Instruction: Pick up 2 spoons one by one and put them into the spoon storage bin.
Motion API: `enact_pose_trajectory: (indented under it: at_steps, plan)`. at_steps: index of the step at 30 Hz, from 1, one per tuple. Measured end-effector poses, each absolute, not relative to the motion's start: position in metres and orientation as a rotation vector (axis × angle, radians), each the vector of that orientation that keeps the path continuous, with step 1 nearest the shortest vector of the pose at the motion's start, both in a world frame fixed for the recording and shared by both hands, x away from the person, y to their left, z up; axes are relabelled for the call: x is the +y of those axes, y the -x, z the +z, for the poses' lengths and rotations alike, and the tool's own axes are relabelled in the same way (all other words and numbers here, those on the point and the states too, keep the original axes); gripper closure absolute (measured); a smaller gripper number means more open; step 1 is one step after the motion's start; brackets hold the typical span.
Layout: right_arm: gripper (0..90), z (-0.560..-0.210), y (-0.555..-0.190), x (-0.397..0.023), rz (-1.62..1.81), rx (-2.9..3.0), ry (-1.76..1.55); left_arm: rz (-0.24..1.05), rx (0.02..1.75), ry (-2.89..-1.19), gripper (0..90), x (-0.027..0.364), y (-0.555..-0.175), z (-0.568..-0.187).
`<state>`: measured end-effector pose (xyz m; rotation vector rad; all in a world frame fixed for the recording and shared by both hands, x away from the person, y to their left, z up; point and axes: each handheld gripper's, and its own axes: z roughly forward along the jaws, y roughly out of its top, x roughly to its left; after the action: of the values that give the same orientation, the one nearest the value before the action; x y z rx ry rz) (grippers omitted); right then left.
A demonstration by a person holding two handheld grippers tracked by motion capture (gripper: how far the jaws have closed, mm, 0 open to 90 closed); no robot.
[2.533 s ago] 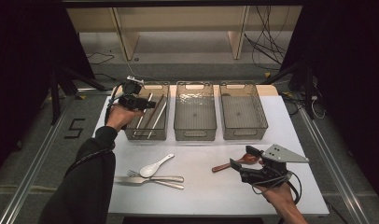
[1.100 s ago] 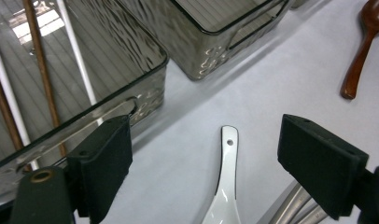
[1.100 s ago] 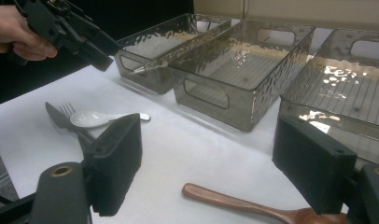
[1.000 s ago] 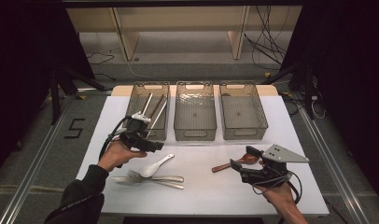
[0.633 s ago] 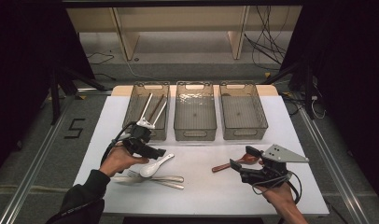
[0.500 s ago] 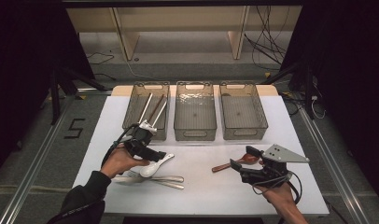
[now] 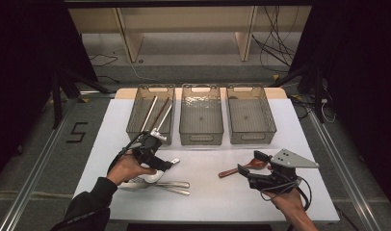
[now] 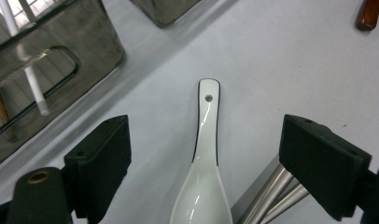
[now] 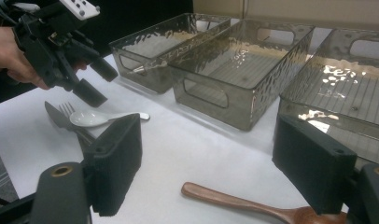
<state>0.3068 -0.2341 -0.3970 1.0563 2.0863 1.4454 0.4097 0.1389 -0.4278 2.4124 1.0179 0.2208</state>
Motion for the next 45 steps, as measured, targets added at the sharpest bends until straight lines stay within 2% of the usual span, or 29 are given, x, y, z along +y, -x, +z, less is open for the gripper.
enact_pose_trajectory:
  at_steps: [9, 15, 26, 28, 32, 45]
  plan:
    - [24.8, -0.397, -0.306, -0.233, 1.435, 2.089, -1.051, 0.195, 1.026, -2.510, 23.0, 0.130, -0.411, -0.442]
    - [24.8, -0.397, -0.306, -0.231, 1.432, 2.095, -1.042, 0.155, 1.011, -2.551, 38.8, 0.128, -0.415, -0.455]
    - [24.8, -0.397, -0.306, -0.231, 1.431, 2.099, -1.042, 0.156, 0.977, -2.617, 60.0, 0.121, -0.418, -0.465]
    - [24.9, -0.397, -0.306, -0.231, 1.434, 2.097, -1.041, 0.165, 0.959, -2.629, 61.4, 0.120, -0.417, -0.465]
    - [24.9, -0.397, -0.307, -0.231, 1.431, 2.099, -1.041, 0.165, 0.931, -2.640, 71.7, 0.119, -0.417, -0.465]
    - [25.0, -0.396, -0.306, -0.231, 1.433, 2.095, -1.042, 0.166, 0.909, -2.642, 73.7, 0.121, -0.418, -0.462]
